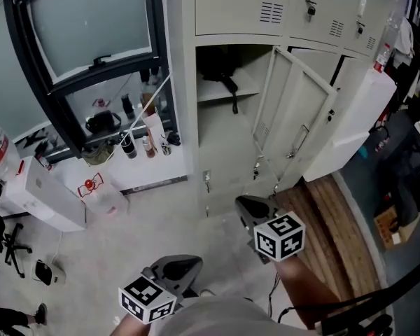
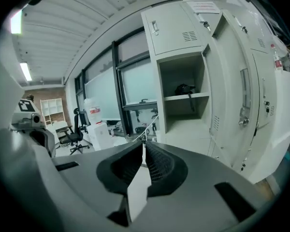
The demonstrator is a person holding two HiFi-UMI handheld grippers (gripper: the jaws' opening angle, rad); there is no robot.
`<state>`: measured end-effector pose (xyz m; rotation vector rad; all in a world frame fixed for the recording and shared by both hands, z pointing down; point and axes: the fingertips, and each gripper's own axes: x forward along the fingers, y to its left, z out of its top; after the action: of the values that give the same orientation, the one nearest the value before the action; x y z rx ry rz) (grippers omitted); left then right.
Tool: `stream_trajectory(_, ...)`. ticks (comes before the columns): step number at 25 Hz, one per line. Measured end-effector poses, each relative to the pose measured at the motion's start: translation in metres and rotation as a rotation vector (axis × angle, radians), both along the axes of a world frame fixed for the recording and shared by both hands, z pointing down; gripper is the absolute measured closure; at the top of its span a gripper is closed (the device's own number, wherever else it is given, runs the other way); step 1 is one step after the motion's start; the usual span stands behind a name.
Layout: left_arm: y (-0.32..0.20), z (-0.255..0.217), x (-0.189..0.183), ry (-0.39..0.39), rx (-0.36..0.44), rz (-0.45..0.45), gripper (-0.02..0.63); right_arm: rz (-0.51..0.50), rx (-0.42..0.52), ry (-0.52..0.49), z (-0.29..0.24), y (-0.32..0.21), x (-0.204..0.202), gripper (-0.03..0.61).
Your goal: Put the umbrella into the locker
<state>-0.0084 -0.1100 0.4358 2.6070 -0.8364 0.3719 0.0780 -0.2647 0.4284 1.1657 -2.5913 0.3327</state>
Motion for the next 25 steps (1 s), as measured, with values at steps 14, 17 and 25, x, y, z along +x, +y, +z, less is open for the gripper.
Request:
stream_trajectory(14, 0.032, -0.012, -0.016, 0.03, 0.014, 0.054, 0.603, -0.033, -0.015, 0.045, 0.008, 0.079, -0.025, 0.557)
stream_trajectory(17, 0.042, -0.01, -0.025, 0.028, 0.0, 0.059, 0.603, -0.043, -0.012, 0.042, 0.003, 0.09, -0.037, 0.558)
stream_trajectory(25, 0.065, -0.007, -0.038, 0.015, -0.002, 0.081, 0.603, -0.081, -0.003, 0.043, 0.0, 0.121, -0.066, 0.558)
